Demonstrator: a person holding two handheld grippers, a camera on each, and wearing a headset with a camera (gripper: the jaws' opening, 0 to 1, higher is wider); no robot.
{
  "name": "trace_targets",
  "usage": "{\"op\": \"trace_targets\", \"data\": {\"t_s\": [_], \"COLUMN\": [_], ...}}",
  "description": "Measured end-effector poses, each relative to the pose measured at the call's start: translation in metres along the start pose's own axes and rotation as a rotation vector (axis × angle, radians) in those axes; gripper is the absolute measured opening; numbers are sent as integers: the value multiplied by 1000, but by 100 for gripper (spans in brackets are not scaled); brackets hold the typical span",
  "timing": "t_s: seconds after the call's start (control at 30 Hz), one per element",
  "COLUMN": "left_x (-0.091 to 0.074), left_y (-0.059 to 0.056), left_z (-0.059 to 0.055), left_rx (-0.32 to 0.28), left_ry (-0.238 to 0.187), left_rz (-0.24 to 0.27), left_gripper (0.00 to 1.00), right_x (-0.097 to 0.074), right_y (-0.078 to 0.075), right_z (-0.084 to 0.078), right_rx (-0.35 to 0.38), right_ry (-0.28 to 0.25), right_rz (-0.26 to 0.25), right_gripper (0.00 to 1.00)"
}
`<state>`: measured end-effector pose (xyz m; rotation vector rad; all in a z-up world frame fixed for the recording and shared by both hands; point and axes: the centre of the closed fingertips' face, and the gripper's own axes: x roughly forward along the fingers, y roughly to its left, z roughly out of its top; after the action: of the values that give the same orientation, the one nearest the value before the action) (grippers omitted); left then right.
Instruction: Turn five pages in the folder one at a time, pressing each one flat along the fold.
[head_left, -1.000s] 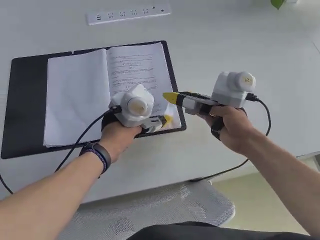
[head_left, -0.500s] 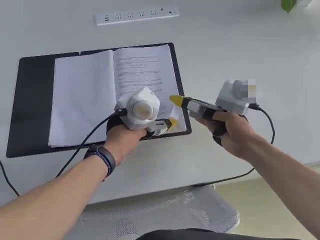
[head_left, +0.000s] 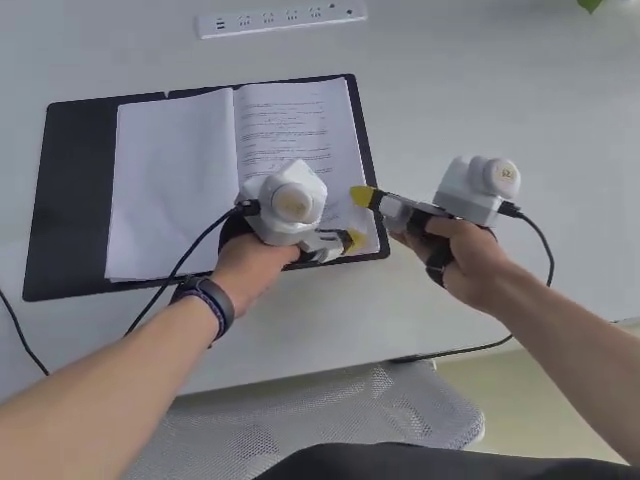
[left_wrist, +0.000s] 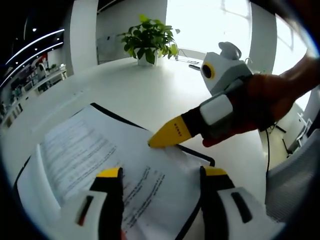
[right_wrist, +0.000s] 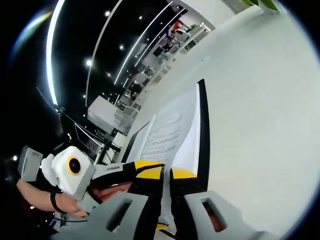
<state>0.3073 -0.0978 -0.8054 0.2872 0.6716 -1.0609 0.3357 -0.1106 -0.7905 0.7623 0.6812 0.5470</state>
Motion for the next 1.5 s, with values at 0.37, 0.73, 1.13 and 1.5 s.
{"op": "trace_targets", "data": {"t_s": [0.37,0.73,1.13,1.5], "left_x": [-26,-54,-84,-112], "left_y": [4,20,35,52], "left_z": [-1,8,4,-9], "left_rx": [8,-31,-60,-81], "left_ry": [22,-21,-54,-64], "left_rz": [14,57,106,147], "left_gripper": [75,77,77,78], "right_x": [-3,-1,-1,7], "right_y": [8,27,70,97], "right_z": [4,9,14,22], "right_rx": [15,-4,-53,-91], "right_ry": [-7,-23,-45,-54], "right_rz": [7,30,71,106], "right_gripper": [0,0,0,0]}}
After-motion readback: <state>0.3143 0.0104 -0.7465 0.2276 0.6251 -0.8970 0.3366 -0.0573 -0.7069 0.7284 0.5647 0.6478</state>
